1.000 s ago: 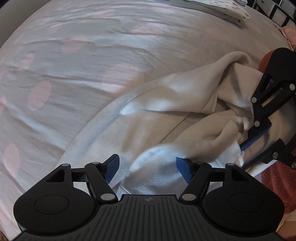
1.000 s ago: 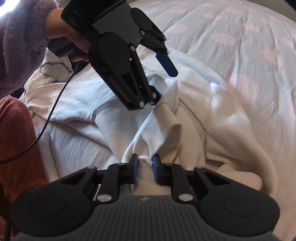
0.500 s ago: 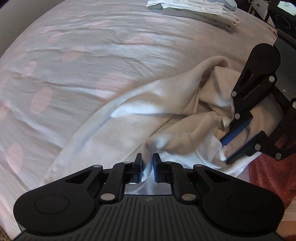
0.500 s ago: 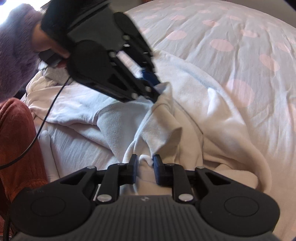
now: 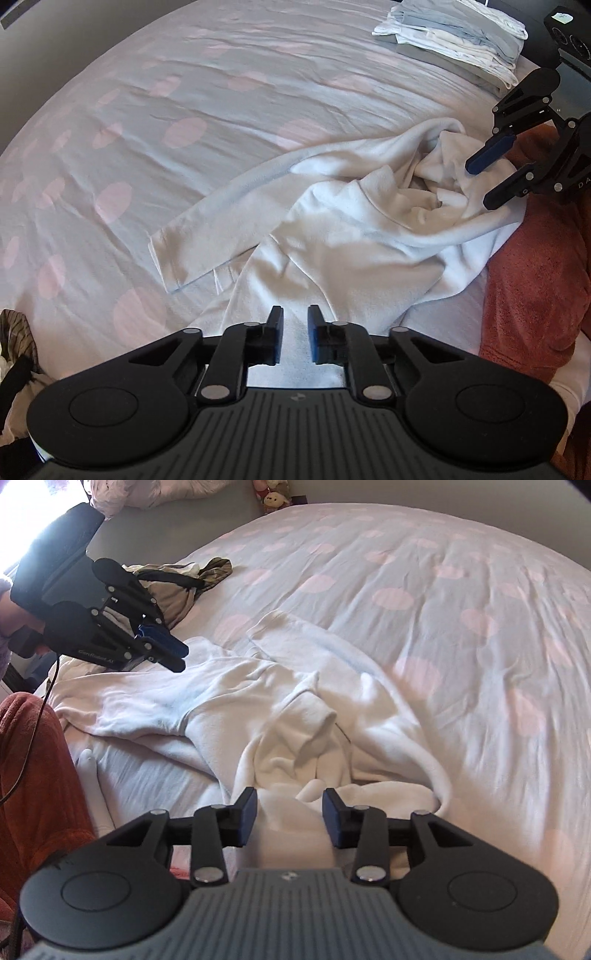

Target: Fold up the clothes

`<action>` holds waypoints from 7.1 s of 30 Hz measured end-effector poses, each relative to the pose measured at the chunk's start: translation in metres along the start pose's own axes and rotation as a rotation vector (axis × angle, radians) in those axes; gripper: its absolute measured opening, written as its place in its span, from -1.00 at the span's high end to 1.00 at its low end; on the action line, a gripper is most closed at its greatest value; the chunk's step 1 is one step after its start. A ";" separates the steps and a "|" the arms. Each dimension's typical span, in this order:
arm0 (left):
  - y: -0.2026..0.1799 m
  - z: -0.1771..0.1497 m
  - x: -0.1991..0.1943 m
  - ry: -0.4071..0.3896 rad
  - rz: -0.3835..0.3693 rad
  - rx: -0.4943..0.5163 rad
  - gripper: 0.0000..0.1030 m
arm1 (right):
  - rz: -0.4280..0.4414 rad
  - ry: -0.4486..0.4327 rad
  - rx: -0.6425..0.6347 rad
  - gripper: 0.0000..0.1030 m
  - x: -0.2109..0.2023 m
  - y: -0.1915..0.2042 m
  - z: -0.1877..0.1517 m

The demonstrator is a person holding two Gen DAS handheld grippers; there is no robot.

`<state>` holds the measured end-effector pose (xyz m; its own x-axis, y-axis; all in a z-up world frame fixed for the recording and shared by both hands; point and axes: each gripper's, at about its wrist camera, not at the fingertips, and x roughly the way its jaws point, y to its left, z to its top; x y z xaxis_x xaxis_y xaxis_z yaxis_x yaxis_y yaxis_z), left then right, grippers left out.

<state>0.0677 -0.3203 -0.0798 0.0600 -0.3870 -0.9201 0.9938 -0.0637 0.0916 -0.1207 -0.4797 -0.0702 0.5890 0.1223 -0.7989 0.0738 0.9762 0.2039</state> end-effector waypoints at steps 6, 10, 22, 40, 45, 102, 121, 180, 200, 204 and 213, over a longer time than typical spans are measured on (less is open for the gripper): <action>-0.024 0.012 -0.002 -0.069 0.086 0.190 0.28 | -0.027 -0.020 -0.001 -0.03 -0.011 0.002 -0.003; -0.037 0.028 0.008 -0.090 0.099 0.380 0.14 | -0.028 -0.024 0.011 -0.04 -0.011 -0.002 -0.006; -0.047 0.081 0.082 0.036 -0.054 0.824 0.13 | -0.049 -0.009 -0.030 -0.10 -0.019 -0.048 0.009; -0.057 0.063 0.090 0.167 -0.100 0.785 0.82 | -0.086 0.054 -0.028 -0.17 -0.005 -0.098 0.025; -0.039 0.033 0.050 0.155 0.002 0.611 0.84 | -0.076 0.078 0.036 0.21 0.020 -0.096 0.023; -0.006 -0.109 0.030 0.128 0.044 -0.065 0.82 | 0.126 0.395 -0.767 0.40 0.089 0.084 0.083; -0.014 -0.111 0.025 0.137 0.069 -0.025 0.81 | 0.221 0.428 -0.668 0.46 0.067 0.080 0.034; -0.036 -0.054 -0.068 -0.110 0.152 0.025 0.92 | -0.444 -0.241 -0.399 0.83 -0.080 0.060 0.024; -0.032 0.014 -0.361 -0.745 0.623 -0.131 0.95 | -0.685 -0.866 -0.379 0.84 -0.294 0.118 0.129; -0.061 -0.003 -0.393 -0.828 0.671 -0.109 0.94 | -0.666 -0.972 -0.384 0.84 -0.328 0.140 0.111; -0.094 -0.034 -0.379 -0.851 0.613 -0.108 0.94 | -0.658 -1.022 -0.435 0.83 -0.355 0.170 0.053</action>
<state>-0.0453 -0.1359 0.2471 0.5110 -0.8458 -0.1536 0.8213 0.4276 0.3777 -0.2743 -0.3669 0.2779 0.9013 -0.4046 0.1544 0.4308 0.8014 -0.4149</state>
